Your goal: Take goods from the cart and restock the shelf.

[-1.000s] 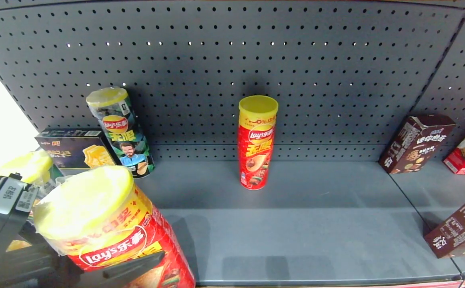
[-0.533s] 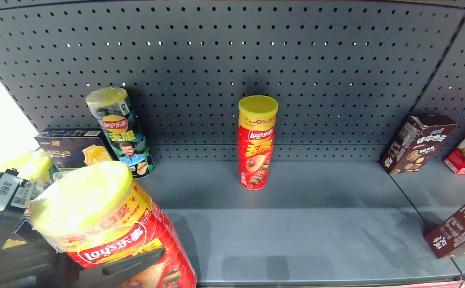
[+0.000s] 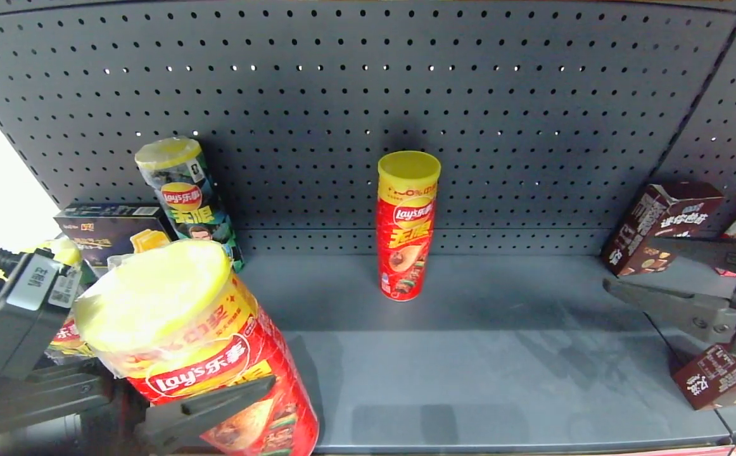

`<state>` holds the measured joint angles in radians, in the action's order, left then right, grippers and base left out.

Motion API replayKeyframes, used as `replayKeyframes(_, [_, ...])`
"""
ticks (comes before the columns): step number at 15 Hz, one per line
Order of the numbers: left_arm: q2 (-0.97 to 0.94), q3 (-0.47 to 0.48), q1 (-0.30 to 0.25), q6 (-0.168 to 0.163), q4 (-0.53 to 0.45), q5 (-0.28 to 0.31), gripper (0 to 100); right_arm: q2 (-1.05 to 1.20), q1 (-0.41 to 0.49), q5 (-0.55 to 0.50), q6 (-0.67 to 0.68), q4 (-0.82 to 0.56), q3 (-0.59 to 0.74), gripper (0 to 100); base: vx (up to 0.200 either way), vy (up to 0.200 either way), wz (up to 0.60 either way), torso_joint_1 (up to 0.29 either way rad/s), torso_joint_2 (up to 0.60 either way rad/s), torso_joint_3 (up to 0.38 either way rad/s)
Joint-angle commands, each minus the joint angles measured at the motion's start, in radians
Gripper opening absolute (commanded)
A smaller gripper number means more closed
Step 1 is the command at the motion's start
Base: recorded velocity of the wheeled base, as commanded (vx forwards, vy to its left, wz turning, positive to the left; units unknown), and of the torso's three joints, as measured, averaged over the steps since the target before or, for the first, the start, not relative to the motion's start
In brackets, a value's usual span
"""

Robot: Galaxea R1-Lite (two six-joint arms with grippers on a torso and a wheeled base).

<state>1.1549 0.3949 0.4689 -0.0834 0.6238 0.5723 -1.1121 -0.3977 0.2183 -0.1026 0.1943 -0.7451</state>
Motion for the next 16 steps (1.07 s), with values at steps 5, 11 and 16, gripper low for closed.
replayKeyframes(5, [0.017,-0.007,-0.006,0.001,0.001,0.000,0,-0.328,-0.033,-0.005,-0.002,0.126,-0.183,100,0.000,0.000,0.00,0.000,0.00,0.000])
replayKeyframes(11, [0.020,-0.008,-0.007,0.001,0.001,0.000,0,-0.491,-0.043,0.208,-0.128,0.251,-0.267,100,0.000,0.000,0.00,0.000,0.00,0.000])
replayKeyframes(16, [0.017,-0.016,-0.007,0.002,0.001,0.000,0,-0.606,-0.024,0.421,-0.172,0.284,-0.367,100,0.000,0.000,0.00,0.000,0.00,0.000])
